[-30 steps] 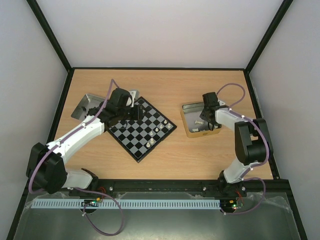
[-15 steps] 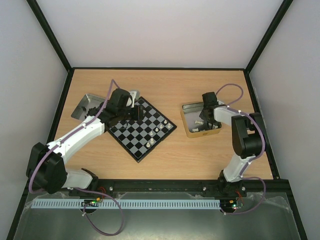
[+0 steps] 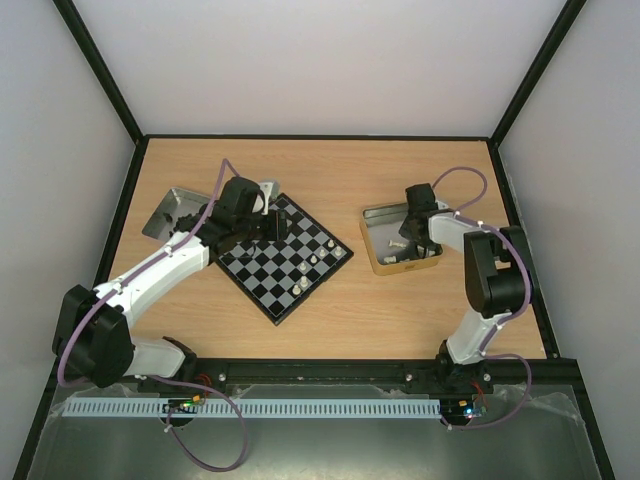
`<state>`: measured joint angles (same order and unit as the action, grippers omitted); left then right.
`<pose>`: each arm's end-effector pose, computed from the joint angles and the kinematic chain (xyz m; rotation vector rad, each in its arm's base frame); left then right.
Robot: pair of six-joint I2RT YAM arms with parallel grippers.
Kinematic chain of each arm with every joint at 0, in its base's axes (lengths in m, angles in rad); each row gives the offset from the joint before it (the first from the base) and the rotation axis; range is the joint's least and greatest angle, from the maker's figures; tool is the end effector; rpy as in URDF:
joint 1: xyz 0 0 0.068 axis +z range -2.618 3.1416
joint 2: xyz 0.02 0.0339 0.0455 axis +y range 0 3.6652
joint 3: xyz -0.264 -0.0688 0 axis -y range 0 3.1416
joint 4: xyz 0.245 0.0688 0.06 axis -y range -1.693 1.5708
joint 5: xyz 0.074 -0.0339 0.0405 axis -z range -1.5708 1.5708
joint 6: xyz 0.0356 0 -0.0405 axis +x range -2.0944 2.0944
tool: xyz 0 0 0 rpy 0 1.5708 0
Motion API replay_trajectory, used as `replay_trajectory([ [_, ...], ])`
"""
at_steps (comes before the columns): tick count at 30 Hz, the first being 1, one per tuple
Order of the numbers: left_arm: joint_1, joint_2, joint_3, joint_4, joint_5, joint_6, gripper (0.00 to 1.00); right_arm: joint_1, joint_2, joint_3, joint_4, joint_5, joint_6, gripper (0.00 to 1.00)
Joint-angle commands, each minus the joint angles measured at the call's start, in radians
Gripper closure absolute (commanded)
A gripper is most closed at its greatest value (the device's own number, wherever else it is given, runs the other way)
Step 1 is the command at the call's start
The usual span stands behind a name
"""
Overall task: Set up the chess pieces on the board
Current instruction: Pick up the chess piece from the storage box, then place the chess piece on the chessboard.
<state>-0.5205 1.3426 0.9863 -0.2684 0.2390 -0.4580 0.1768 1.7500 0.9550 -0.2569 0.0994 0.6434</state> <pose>0.2551 -0.1560 0.2779 0.2122 2.2845 -0.7935 0.3311 0.0556 0.1454 0.6400 2.5437 0.1579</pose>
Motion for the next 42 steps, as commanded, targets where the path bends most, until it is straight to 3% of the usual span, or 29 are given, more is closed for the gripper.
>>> replay_trajectory([
  [1,0.003,-0.014,-0.011,0.03,0.0,-0.02,0.49,-0.003,-0.086,-0.024,0.039,-0.033,-0.046,0.91],
  [5,0.031,-0.057,-0.016,0.039,0.003,-0.054,0.48,-0.004,-0.217,-0.062,0.102,-0.183,-0.081,0.9],
  [9,0.105,-0.146,-0.056,0.123,0.078,-0.108,0.47,0.001,-0.345,-0.107,0.231,-0.522,-0.128,0.9],
  [13,0.15,-0.222,-0.084,0.225,0.225,-0.178,0.41,0.043,-0.417,-0.145,0.415,-0.881,-0.106,0.9],
  [19,0.155,-0.225,-0.062,0.342,0.502,-0.282,0.32,0.199,-0.482,-0.154,0.652,-1.136,-0.089,0.87],
  [24,0.146,-0.191,-0.049,0.408,0.653,-0.382,0.31,0.3,-0.488,-0.087,0.637,-1.239,-0.184,0.86],
  [28,0.123,-0.166,-0.04,0.432,0.723,-0.433,0.34,0.348,-0.471,-0.023,0.528,-1.26,-0.312,0.86],
  [33,0.098,-0.141,-0.03,0.434,0.777,-0.475,0.45,0.364,-0.446,0.023,0.432,-1.271,-0.405,0.86],
  [40,0.09,-0.103,-0.046,0.491,0.806,-0.596,0.51,0.368,-0.415,0.096,0.246,-1.264,-0.578,0.86],
  [42,0.084,-0.087,-0.057,0.512,0.813,-0.627,0.57,0.369,-0.405,0.109,0.22,-1.259,-0.603,0.86],
])
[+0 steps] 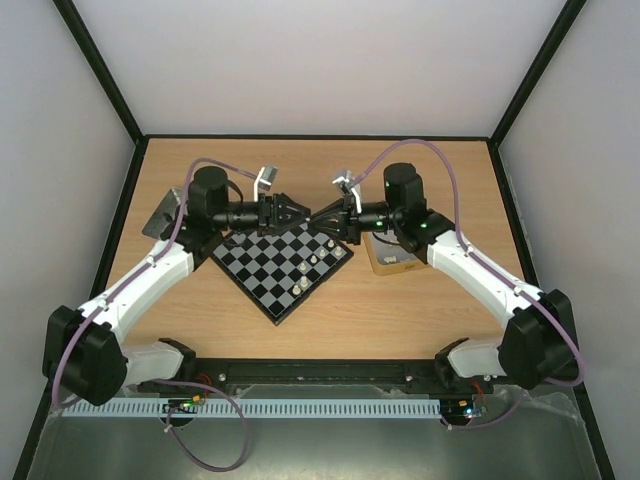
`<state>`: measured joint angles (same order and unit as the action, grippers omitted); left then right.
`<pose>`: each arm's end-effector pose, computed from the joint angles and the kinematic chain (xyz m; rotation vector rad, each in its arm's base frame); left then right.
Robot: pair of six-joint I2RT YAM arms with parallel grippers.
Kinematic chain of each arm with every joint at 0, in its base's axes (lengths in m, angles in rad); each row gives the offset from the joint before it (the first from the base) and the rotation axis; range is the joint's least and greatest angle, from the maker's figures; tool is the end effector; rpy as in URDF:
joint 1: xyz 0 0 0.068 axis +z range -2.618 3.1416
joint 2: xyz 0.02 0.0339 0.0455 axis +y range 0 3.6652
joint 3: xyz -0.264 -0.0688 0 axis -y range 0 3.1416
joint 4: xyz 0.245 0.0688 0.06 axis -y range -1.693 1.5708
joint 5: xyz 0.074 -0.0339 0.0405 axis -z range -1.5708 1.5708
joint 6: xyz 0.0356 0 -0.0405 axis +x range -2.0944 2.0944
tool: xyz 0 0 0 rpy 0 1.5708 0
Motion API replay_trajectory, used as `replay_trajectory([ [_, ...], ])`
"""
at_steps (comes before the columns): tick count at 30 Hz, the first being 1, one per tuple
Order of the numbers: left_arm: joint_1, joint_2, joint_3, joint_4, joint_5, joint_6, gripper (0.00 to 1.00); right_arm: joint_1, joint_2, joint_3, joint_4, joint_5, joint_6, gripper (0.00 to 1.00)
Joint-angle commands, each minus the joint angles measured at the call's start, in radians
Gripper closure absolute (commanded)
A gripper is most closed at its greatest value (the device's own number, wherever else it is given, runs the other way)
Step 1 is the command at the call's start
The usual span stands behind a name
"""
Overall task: Set up the chess pieces on the board
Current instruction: Place the chess piece on the chessboard.
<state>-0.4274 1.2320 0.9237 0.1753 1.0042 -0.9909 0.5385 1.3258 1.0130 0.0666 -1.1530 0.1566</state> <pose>0.2389 -0.1418 0.3330 0.3379 2.0151 -1.8169 0.2351 0.1784 0.3298 -1.1842 1.5252 1.5102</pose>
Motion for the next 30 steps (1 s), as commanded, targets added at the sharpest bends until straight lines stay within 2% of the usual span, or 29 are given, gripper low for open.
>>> replay_trajectory([
  [1,-0.011,0.03,-0.001,0.082,0.049,-0.108,0.6,0.008,0.022,0.056,-0.11,-0.007,-0.122,0.86],
  [8,-0.023,0.047,-0.025,0.117,0.041,-0.135,0.8,0.008,0.037,0.067,-0.14,0.004,-0.148,0.86],
  [15,-0.05,0.063,-0.021,0.089,0.036,-0.109,0.77,0.008,0.041,0.071,-0.139,0.021,-0.14,0.86],
  [22,-0.075,0.09,0.009,0.015,0.034,-0.04,0.82,0.008,0.044,0.071,-0.125,0.041,-0.123,0.86],
  [25,-0.078,0.092,0.015,0.0,0.028,-0.025,0.89,0.008,0.045,0.069,-0.121,0.045,-0.116,0.86],
  [27,-0.077,0.092,0.018,-0.009,0.015,-0.016,0.95,0.008,0.042,0.067,-0.123,0.047,-0.115,0.83],
  [30,-0.076,0.089,0.026,-0.044,-0.023,0.018,0.98,0.008,0.027,0.054,-0.126,0.071,-0.116,0.67],
])
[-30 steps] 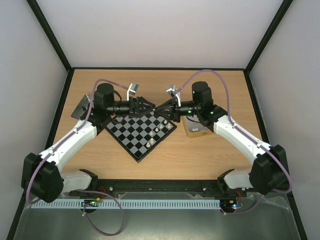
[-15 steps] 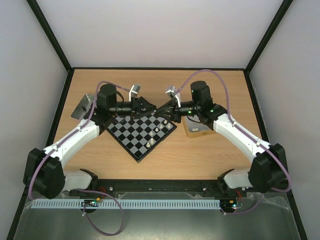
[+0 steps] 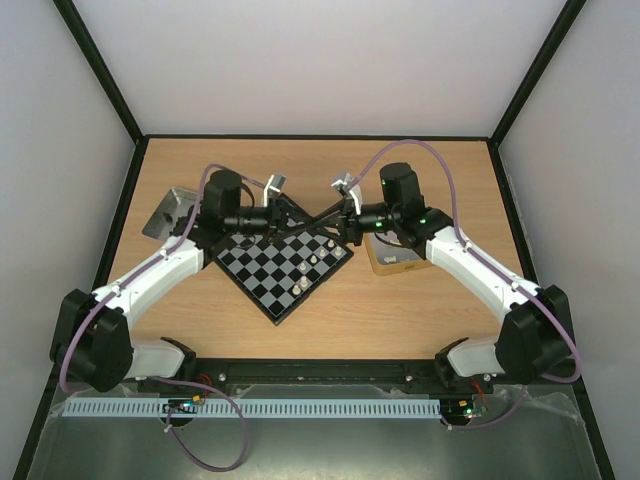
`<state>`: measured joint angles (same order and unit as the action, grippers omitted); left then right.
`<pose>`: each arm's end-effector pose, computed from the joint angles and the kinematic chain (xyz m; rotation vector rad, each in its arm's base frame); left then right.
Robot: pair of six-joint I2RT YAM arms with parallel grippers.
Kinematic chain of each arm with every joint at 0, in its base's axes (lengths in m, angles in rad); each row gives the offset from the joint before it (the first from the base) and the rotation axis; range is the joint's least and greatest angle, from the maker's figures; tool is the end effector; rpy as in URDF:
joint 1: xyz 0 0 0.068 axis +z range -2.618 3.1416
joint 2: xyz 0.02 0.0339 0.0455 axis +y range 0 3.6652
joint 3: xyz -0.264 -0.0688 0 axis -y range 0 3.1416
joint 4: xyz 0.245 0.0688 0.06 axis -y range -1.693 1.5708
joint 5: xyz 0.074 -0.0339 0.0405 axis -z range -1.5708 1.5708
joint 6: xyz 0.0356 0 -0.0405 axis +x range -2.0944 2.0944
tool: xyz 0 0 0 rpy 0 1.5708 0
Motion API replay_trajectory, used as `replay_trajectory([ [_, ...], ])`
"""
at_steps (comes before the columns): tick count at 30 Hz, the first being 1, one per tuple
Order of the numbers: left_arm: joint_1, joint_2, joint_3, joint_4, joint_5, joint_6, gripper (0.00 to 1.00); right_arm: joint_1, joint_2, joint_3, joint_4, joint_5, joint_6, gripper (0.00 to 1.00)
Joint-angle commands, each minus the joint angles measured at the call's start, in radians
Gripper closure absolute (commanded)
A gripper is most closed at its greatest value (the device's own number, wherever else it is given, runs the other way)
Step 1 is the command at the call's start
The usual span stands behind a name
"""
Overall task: Set up the chess pieces on the board
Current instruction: Place the chess piece on the chessboard.
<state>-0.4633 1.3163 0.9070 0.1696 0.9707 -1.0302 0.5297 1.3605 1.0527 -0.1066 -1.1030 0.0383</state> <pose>0.2495 -0.1575 0.3042 0.2354 2.1486 -1.8379 0.2420 0.1785 0.3184 -1.1838 1.6323 1.4471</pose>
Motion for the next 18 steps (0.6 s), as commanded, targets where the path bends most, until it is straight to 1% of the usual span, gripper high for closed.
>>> replay_trajectory([
  [1,-0.038,0.004,0.047,-0.058,-0.01,0.083,0.98,0.016,-0.016,0.007,0.046,0.032,0.003,0.6],
  [2,-0.037,0.0,0.052,-0.087,-0.037,0.111,0.98,0.016,-0.024,0.0,0.045,0.041,0.005,0.55],
  [4,-0.033,-0.009,0.073,-0.211,-0.135,0.202,0.98,0.016,-0.041,-0.013,0.042,0.067,0.017,0.46],
  [6,-0.031,-0.023,0.094,-0.325,-0.286,0.294,0.98,0.016,-0.063,-0.033,0.061,0.107,0.046,0.39],
  [8,-0.033,-0.046,0.095,-0.398,-0.456,0.357,0.98,0.016,-0.089,-0.063,0.098,0.201,0.091,0.36],
  [10,-0.049,-0.07,0.069,-0.433,-0.637,0.396,0.98,0.015,-0.116,-0.093,0.14,0.339,0.155,0.34],
  [12,-0.075,-0.082,0.033,-0.457,-0.789,0.421,0.98,0.015,-0.138,-0.117,0.174,0.518,0.224,0.33],
  [14,-0.118,-0.075,0.013,-0.483,-0.935,0.439,0.98,0.015,-0.143,-0.126,0.173,0.726,0.302,0.33],
  [16,-0.155,-0.05,0.007,-0.511,-1.004,0.446,0.98,0.015,-0.132,-0.121,0.144,0.889,0.354,0.33],
  [18,-0.193,-0.021,0.004,-0.529,-1.051,0.455,0.98,0.015,-0.122,-0.117,0.114,1.013,0.406,0.33],
])
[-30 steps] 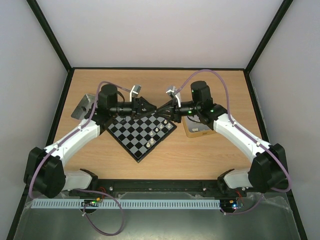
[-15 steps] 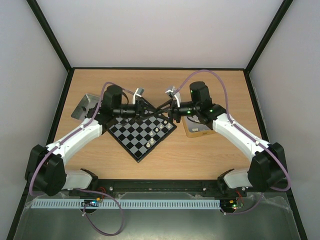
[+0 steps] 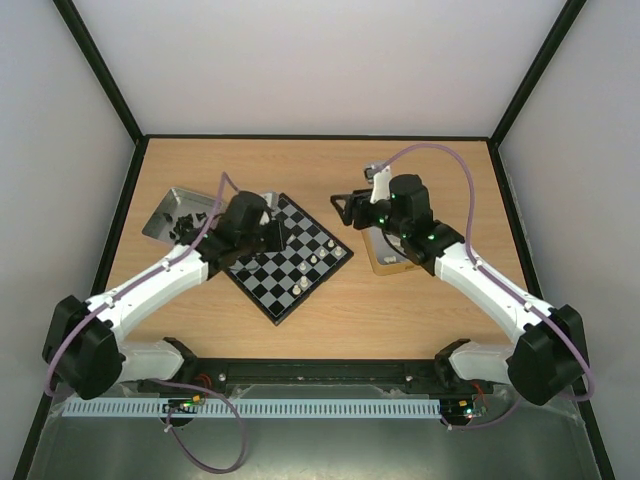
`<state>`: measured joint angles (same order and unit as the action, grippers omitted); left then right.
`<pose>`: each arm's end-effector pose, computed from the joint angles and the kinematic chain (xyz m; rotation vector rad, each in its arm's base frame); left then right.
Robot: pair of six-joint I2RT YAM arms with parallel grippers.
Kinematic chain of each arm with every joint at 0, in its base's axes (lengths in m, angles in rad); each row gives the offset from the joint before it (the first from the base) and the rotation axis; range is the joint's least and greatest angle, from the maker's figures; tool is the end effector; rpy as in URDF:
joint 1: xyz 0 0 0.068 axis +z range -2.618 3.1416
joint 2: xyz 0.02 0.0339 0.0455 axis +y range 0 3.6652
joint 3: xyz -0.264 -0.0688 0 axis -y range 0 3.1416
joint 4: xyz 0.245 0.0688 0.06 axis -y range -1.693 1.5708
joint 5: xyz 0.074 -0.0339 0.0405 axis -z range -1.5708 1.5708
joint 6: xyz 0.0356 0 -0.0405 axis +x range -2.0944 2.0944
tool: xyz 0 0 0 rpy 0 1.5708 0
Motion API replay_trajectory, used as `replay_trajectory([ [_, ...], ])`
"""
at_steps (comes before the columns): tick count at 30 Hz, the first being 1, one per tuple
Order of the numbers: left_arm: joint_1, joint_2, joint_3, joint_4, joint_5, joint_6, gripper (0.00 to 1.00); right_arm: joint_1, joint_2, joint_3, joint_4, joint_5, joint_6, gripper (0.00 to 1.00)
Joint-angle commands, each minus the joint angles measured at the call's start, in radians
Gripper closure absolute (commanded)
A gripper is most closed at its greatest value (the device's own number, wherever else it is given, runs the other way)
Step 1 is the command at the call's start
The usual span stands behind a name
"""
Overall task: Set up the chess pieces on the board
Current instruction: Place the chess piece on the chessboard.
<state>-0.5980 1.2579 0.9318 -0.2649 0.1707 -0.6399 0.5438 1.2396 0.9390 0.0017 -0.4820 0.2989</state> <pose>0.2285 -0.1630 0.2823 0.0565 2.2920 -0.8682 0.2369 0.1625 0.3168 -0.5844 1.8763 1.0175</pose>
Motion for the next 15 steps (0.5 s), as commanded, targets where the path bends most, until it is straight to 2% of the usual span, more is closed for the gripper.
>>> replay_trajectory([
  [1,-0.073,0.051,-0.021,-0.101,-0.273,0.07,0.98,0.001,0.001,-0.007,0.002,0.424,0.162,0.33],
  [7,-0.125,0.135,-0.041,-0.11,-0.32,0.081,0.98,0.001,0.007,-0.053,0.037,0.426,0.221,0.33],
  [15,-0.184,0.252,-0.09,-0.007,-0.265,0.041,0.98,0.001,0.06,-0.034,-0.007,0.473,0.254,0.33],
])
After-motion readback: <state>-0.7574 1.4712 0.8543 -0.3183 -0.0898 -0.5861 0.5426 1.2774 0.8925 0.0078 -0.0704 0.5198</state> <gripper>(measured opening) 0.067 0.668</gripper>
